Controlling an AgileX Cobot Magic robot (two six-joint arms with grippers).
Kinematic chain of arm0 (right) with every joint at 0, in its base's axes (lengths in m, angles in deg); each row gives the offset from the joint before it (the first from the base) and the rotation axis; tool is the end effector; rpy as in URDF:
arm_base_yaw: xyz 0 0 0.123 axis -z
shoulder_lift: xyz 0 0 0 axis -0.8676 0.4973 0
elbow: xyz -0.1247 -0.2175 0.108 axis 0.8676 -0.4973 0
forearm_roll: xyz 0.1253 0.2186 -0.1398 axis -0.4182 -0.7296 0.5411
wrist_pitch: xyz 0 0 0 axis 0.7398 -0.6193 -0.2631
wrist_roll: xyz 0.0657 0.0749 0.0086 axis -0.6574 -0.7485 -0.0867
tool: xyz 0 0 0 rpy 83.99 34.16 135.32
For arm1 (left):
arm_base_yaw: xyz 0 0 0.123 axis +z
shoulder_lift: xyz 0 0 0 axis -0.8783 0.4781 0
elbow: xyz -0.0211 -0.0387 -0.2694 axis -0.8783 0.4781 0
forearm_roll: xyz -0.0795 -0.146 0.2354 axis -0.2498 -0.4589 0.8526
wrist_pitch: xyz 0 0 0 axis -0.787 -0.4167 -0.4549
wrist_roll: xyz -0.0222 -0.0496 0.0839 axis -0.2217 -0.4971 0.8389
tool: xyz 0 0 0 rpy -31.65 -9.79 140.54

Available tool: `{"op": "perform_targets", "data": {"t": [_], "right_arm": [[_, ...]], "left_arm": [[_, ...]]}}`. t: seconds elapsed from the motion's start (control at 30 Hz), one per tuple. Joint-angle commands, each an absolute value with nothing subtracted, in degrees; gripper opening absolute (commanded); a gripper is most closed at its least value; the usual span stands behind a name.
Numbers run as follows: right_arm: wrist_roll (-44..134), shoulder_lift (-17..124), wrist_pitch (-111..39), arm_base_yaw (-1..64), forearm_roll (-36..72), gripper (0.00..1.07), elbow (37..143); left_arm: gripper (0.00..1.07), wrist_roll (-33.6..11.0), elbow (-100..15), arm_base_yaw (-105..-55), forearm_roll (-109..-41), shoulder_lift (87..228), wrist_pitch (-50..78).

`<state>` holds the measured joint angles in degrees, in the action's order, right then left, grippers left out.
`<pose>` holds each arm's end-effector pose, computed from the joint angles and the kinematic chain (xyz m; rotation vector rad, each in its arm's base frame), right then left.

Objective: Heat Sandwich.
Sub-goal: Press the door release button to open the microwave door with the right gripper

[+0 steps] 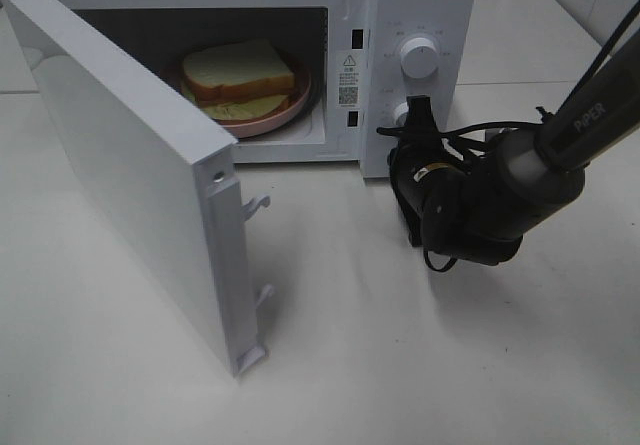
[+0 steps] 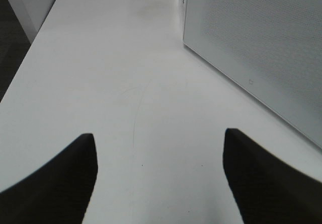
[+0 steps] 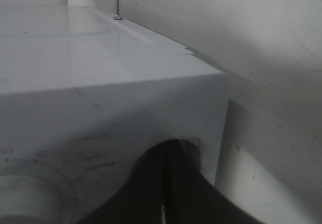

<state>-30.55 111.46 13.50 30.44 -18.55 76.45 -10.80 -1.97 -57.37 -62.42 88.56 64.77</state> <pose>0.3712 0.1573 0.0258 1.3700 1.4893 0.9758 0.0437 0.0002 0.2948 0.0064 2.0425 0.0519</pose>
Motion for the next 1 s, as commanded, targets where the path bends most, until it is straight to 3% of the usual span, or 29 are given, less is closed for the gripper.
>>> {"op": "perform_targets", "data": {"t": [0.03, 0.5, 1.0], "right_arm": [[-27.7, 111.6, 25.1, 32.8, -15.2, 0.00, 81.7], [-25.3, 111.2, 24.6, 32.7, -10.2, 0.00, 80.4], [-25.3, 102.2, 23.8, 32.7, -6.6, 0.04, 66.1]], "left_arm": [[0.68, -11.3, -1.9, -57.2, -62.6, 88.2, 64.0], [0.68, -11.3, -1.9, -57.2, -62.6, 88.2, 64.0], [0.68, -11.3, -1.9, -57.2, -62.6, 88.2, 64.0]]}}
